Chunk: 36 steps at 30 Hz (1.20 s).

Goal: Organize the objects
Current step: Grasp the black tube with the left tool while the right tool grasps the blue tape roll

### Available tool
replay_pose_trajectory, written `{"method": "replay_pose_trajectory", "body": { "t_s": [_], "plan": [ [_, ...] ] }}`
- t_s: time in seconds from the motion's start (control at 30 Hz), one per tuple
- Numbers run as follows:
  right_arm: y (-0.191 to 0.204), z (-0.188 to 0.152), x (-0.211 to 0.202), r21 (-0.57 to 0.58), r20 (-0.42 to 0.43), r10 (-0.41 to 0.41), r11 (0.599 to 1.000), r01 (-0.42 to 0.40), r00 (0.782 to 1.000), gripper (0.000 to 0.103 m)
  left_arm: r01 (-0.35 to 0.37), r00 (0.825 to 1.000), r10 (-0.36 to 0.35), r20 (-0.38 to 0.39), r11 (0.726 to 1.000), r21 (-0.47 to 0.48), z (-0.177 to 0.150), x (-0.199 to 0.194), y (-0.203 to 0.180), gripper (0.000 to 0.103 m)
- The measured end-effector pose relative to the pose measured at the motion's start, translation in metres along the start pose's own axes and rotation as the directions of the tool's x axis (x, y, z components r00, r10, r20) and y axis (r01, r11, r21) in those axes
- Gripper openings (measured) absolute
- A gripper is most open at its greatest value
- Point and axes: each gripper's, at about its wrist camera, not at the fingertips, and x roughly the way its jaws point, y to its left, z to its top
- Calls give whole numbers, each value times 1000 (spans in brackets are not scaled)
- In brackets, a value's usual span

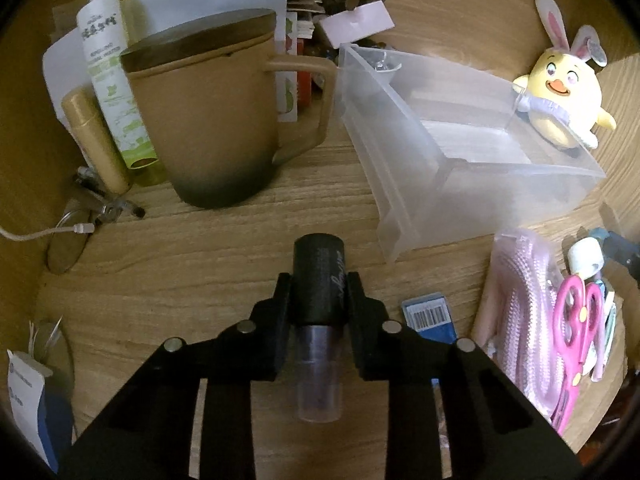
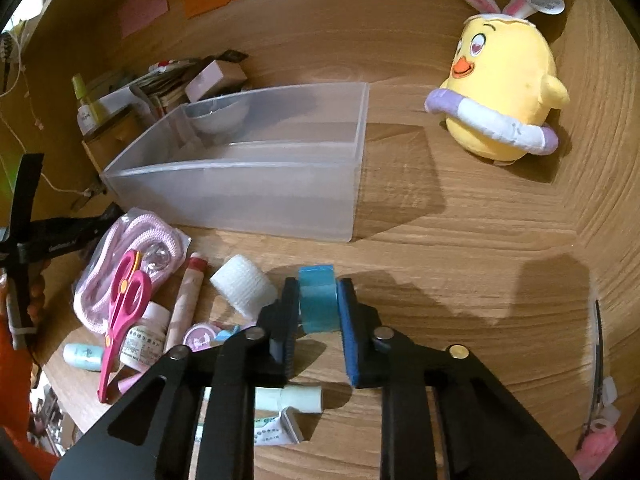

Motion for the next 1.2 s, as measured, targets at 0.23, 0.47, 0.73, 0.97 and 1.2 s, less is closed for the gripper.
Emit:
{"method": "replay_pose_trajectory", "body": {
  "t_s": [0.23, 0.47, 0.73, 0.97, 1.2],
  "plan": [
    [-12, 7, -10, 26, 45, -41, 999, 40, 998, 17, 19, 997, -17, 70, 999, -34, -3, -23, 3, 25],
    [-14, 23, -30, 36, 131, -51, 998, 47, 990, 17, 53, 981, -48, 186, 998, -20, 17, -57, -7, 25],
    [1, 57, -55, -19, 248, -54, 998, 61, 967, 17, 127, 958, -127, 259, 992, 18, 54, -75, -32, 25],
    [15, 80, -50, -74, 274, -37, 995, 60, 961, 16, 165, 962, -169, 214, 986, 37, 82, -57, -47, 25],
    [26, 86, -12, -113, 211, -26, 992, 51, 977, 16, 159, 976, -166, 142, 986, 57, 98, -25, -60, 25]
  ]
}}
